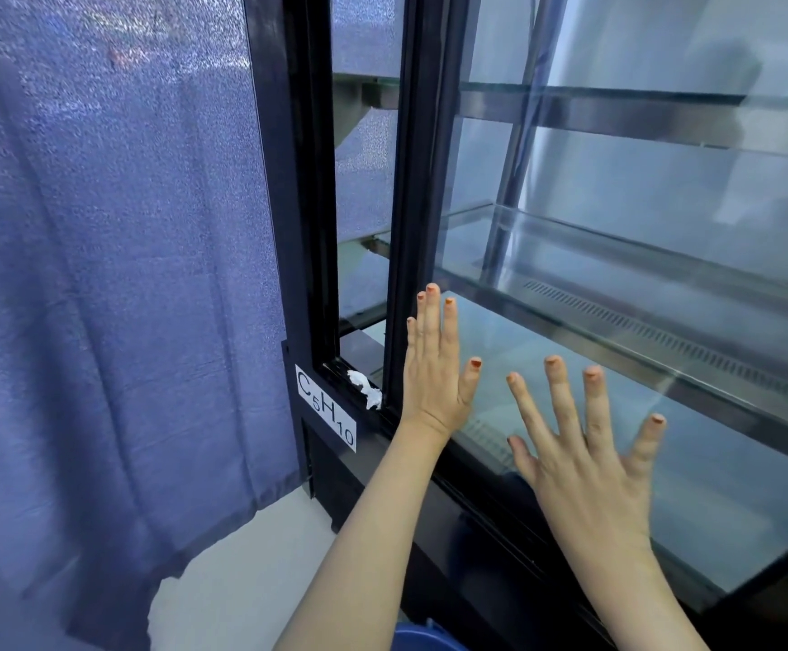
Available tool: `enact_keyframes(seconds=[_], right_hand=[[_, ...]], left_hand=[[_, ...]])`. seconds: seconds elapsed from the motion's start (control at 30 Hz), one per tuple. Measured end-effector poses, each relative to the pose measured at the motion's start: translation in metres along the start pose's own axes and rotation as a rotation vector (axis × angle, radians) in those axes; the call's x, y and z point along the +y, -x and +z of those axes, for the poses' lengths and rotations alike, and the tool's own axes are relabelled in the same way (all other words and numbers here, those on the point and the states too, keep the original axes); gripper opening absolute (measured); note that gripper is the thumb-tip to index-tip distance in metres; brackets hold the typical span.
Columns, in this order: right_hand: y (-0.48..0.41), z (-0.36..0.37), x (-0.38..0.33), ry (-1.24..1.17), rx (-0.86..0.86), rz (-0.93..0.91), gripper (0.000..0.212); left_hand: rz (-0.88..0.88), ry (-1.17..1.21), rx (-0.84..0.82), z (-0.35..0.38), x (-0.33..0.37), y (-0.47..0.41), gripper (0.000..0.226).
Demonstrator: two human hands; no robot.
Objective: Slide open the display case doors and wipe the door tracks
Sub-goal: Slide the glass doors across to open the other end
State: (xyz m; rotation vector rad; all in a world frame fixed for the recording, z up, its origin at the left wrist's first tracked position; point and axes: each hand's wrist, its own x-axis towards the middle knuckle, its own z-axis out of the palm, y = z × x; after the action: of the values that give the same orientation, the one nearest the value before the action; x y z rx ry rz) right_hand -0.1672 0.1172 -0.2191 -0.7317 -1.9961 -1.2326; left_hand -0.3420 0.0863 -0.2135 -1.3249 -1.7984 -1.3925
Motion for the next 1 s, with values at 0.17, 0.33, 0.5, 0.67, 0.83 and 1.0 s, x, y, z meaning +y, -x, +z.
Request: enact_keyframes(seconds=[0.17, 0.33, 0.5, 0.67, 0.83, 1.0], right_hand=[[0.005, -0.002, 0.006, -0.028, -0.005, -0.016, 0.059], [0.01, -0.004, 0.012, -0.023, -0.001, -0.008, 0.059], [0.016, -0.004, 0.015, 0.013, -0.006, -0.01, 0.063], [0.013, -0.003, 0.01, 0.013, -0.006, 0.003, 0.062], [0.006, -0.002, 0.002, 0.02, -0.016, 0.006, 0.059], [-0.003, -0.001, -0.009, 0.045, -0.036, -0.003, 0.061]], left_hand=[[-0.008, 0.025, 0.027, 0.004, 0.006, 0.003, 0.062], [0.005, 0.039, 0.045, 0.006, 0.012, 0.006, 0.06], [0.024, 0.049, 0.056, 0.01, 0.016, 0.009, 0.06], [0.023, 0.057, 0.055, 0.009, 0.012, 0.007, 0.06], [0.018, 0.051, 0.047, 0.006, 0.003, 0.003, 0.061], [0.001, 0.035, 0.024, 0.002, -0.009, -0.001, 0.062]])
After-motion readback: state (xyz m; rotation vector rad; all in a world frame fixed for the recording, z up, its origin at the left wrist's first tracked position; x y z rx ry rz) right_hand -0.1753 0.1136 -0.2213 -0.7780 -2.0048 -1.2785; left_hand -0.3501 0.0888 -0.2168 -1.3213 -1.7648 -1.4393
